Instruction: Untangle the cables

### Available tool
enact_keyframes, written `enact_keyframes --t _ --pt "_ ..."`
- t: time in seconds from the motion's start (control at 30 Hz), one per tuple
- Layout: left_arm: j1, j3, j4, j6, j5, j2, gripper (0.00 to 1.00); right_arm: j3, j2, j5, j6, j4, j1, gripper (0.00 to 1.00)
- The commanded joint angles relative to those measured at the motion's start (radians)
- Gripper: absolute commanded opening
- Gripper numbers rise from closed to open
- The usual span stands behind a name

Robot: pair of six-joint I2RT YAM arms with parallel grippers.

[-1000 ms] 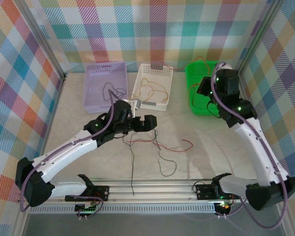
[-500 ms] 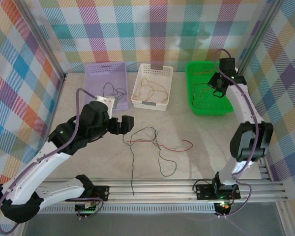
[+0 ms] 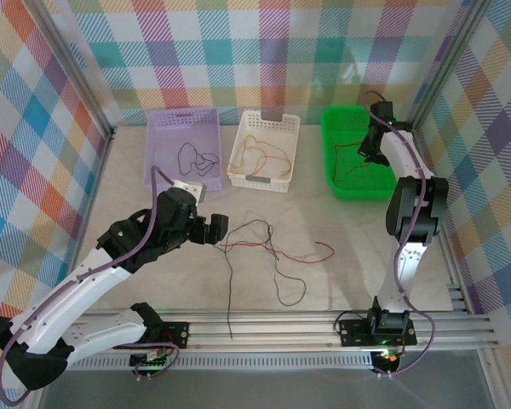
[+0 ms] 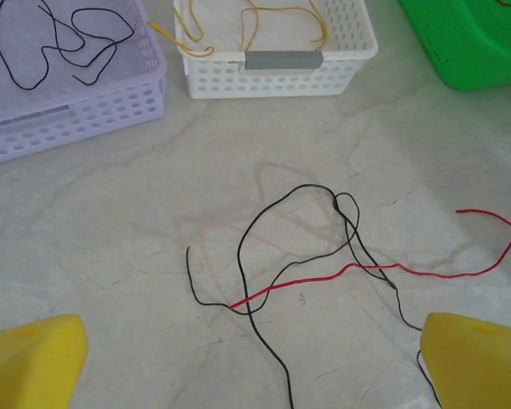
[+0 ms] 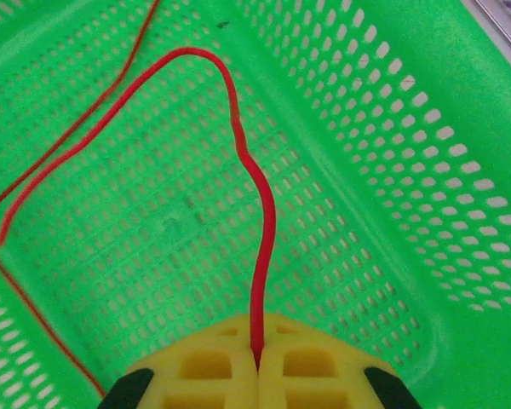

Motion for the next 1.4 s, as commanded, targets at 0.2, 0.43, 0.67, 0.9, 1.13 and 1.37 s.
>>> enact_keyframes --t 0.2,0.43,0.67,0.9,1.13,1.37 --pt "0.014 -0.021 0.031 0.021 -0.005 0.008 1.0 -0.009 -0.07 -0.005 -0.017 -0.027 -0.007 0.16" --pt "0.025 -0.027 0.035 0.019 0.012 0.008 1.0 -0.033 -0.191 -0.045 -0.021 -0.035 -0.005 0.4" --pt "0.037 -0.011 0.016 0.001 0.031 0.028 1.0 -0.312 -0.515 -0.28 -0.043 0.068 0.124 0.57" --pt "0.04 0.093 -0.138 -0.111 0.022 0.081 0.99 -0.704 -0.768 -0.478 -0.042 0.175 0.375 0.61" --pt "0.039 -0.093 -0.079 -0.284 0.149 0.095 0.96 -0.961 -0.879 -0.602 -0.024 0.257 0.624 0.62" --pt "0.019 -0.295 0.089 -0.374 0.198 0.207 0.92 -1.108 -0.892 -0.624 0.033 0.352 0.774 0.62"
